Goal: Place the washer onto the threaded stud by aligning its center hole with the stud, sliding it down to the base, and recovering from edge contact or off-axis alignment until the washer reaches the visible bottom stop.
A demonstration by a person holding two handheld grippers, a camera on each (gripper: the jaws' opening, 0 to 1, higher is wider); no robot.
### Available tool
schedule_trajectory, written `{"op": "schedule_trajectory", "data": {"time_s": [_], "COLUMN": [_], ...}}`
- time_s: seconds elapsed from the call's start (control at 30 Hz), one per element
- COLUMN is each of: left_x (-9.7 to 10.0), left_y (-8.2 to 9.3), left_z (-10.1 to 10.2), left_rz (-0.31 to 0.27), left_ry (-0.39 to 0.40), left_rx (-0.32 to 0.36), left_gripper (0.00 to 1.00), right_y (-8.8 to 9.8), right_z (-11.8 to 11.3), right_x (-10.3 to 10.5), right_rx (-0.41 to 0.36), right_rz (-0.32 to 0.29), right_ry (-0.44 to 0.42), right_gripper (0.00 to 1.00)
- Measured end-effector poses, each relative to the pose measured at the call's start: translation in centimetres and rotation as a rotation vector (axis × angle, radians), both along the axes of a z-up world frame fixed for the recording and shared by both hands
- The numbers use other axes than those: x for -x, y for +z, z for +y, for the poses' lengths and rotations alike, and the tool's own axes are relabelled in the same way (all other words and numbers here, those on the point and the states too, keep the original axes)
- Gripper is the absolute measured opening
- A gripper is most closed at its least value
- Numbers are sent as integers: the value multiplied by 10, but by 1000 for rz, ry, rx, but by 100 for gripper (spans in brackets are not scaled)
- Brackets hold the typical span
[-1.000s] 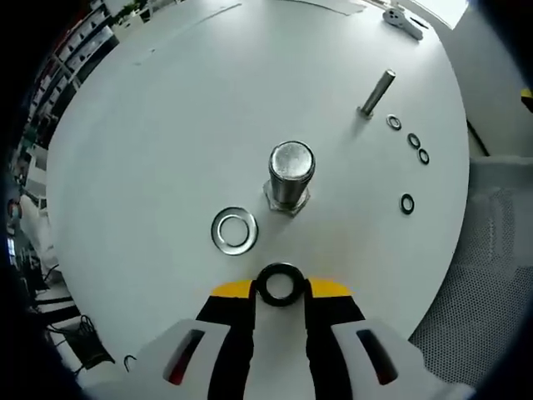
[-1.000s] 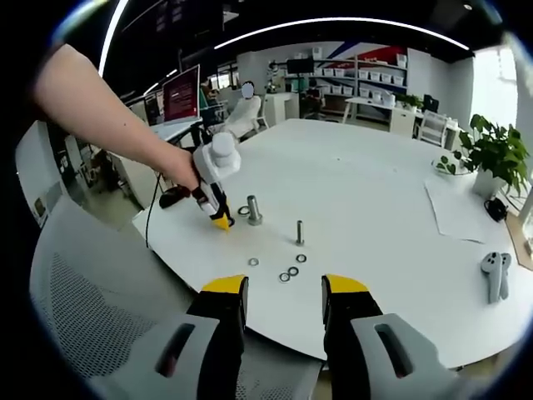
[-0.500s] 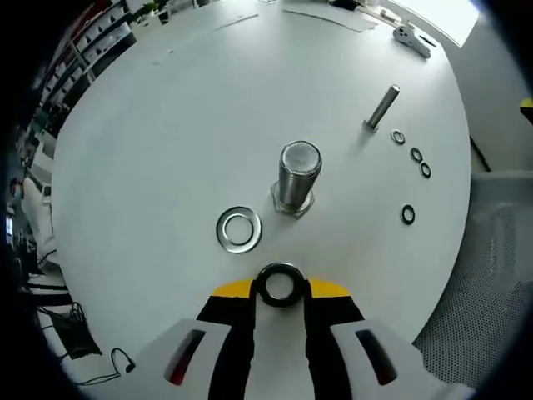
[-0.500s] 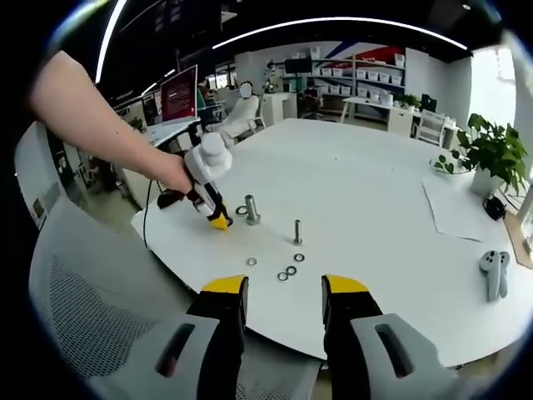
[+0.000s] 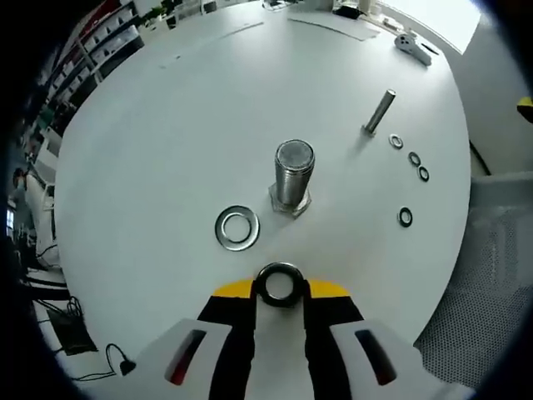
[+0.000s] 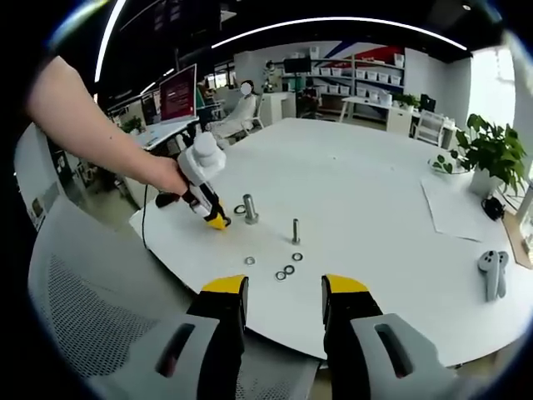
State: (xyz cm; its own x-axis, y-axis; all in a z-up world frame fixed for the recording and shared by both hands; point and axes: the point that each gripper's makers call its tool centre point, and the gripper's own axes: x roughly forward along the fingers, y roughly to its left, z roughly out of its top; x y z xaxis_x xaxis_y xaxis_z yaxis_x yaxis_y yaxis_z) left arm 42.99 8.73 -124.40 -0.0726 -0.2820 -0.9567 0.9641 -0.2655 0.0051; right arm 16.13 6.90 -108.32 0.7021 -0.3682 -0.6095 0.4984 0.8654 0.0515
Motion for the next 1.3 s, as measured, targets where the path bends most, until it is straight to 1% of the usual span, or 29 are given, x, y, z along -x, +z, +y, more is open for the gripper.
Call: {"op": "schedule_trajectory", "data": {"time_s": [0.17,0.23,0.37,0.43,0.53,0.6,0.7,0.77,0.8,0.83,0.93,1.03,1.23,1.3], "left_x": [1,3,5,6,13,15,17,22,21,22,29,29,43,43], "left_y": [2,8,15,14,25,29,36,49,47,48,59,63,78,82], "left_z": [4,5,1,-3,-8,-8,-14,-17,-19,-22,-22,-25,-27,-31], "left_rz": [-7,-11,-11,3,34,26,50,52,52,51,73,65,74,50], "left_ry": [-23,-33,-61,-71,-89,-108,-111,-127,-132,-148,-163,-190,-240,-274], "left_rx": [-5,-2,6,16,34,39,61,78,80,86,78,78,82,97], "left_gripper": [19,19,19,19,19,19,19,19,19,19,19,19,19,19], "right_y": [1,1,2,2,1,2,2,2,2,2,1,1,1,1], "right_z": [0,0,-2,-1,-1,-1,0,0,0,0,-1,-1,-3,-4], "right_x": [1,1,2,2,1,2,1,2,2,1,1,1,2,2], "right_rx": [0,1,3,1,2,-3,-1,-2,-2,-4,-2,-3,5,0], "right_rz": [-1,2,-4,-3,-1,-6,-5,-5,-6,-7,-4,-4,-3,-8], "right_ry": [-5,-6,-12,-10,-7,-11,-9,-8,-9,-8,-7,-9,-16,-20], "right_gripper": [38,38,38,38,38,38,38,38,38,38,38,38,38,38]}}
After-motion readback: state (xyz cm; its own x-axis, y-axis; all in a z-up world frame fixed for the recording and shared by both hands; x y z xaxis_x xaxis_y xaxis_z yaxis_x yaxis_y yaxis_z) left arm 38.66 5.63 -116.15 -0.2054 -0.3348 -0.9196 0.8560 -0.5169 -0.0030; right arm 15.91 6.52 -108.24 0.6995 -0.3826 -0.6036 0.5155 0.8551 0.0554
